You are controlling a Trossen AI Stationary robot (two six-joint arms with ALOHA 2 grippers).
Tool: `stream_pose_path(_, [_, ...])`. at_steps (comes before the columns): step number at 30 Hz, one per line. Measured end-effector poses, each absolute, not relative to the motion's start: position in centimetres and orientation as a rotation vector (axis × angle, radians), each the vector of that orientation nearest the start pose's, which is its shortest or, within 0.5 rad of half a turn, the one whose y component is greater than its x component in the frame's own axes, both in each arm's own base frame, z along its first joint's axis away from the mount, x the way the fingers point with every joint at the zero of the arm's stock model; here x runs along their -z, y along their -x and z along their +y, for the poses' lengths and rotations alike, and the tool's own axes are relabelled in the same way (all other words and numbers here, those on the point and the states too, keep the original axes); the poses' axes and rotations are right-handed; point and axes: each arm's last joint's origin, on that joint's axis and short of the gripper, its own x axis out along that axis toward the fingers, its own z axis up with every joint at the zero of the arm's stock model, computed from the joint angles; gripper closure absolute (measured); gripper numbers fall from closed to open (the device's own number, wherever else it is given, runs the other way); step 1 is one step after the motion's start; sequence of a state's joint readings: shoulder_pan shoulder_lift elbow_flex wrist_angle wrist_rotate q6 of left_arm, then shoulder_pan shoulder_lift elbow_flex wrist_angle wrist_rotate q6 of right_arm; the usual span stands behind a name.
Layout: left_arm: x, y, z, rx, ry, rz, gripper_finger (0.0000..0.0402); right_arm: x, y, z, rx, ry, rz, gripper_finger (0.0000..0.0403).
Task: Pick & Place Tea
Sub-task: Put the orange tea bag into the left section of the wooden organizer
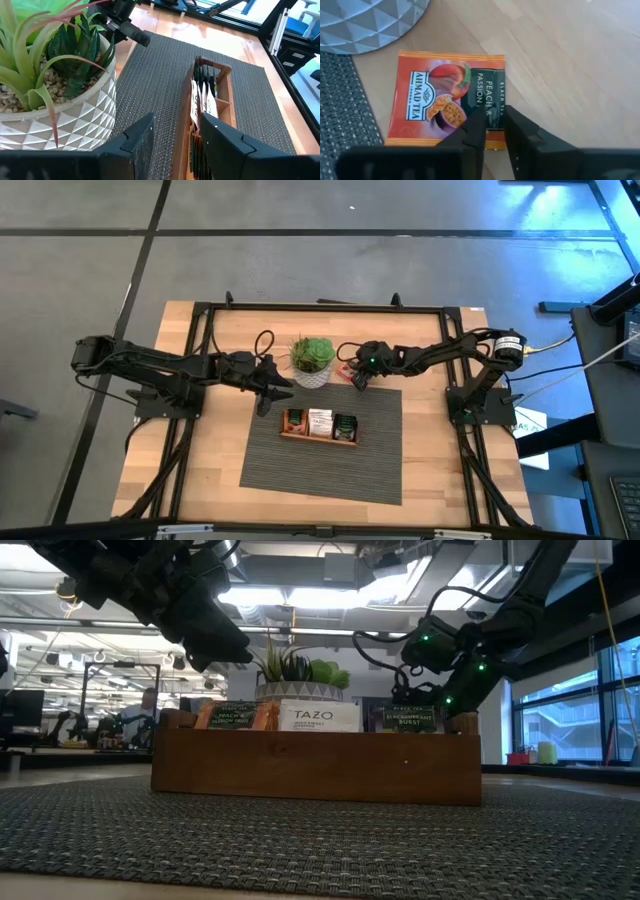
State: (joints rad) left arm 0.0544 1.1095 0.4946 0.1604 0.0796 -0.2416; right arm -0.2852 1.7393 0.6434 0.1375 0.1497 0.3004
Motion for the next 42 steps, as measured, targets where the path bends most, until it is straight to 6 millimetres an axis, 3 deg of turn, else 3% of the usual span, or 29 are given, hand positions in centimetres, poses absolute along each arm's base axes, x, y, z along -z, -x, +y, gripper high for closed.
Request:
stream_pose_path(8, [-20.5, -22.4, 1.0, -0.031, 0.275, 0.455, 0.0250, -9.4, -27.2, -8.4, 0.535, -0.327, 0.903, 0.0394])
stream_pose_path(15, [-21.0, -22.6, 0.9, -0.007, 0.311, 0.403, 0.0247, -9.4, -27.2, -8.8, 0.491, -0.397, 0.888, 0.0396])
stream_pose_path(20, [-21.9, -22.9, 0.1, 0.100, 0.190, 0.312, 0.0249, -9.4, -27.3, -8.8, 0.471, -0.406, 0.871, 0.0398])
stream_pose_path(25, [-20.0, -23.5, 0.1, 0.079, 0.209, 0.427, 0.0251, -9.4, -27.3, -8.8, 0.468, -0.405, 0.867, 0.0395])
stream_pose_path(29, [-18.6, -25.1, 0.0, 0.097, 0.200, 0.469, 0.0249, -9.4, -27.3, -8.9, 0.469, -0.410, 0.867, 0.0394])
stream_pose_path(42, [-19.2, -32.5, 1.4, 0.140, 0.075, 0.697, 0.0251, -9.4, -26.9, -9.3, 0.487, -0.390, 0.905, 0.0394])
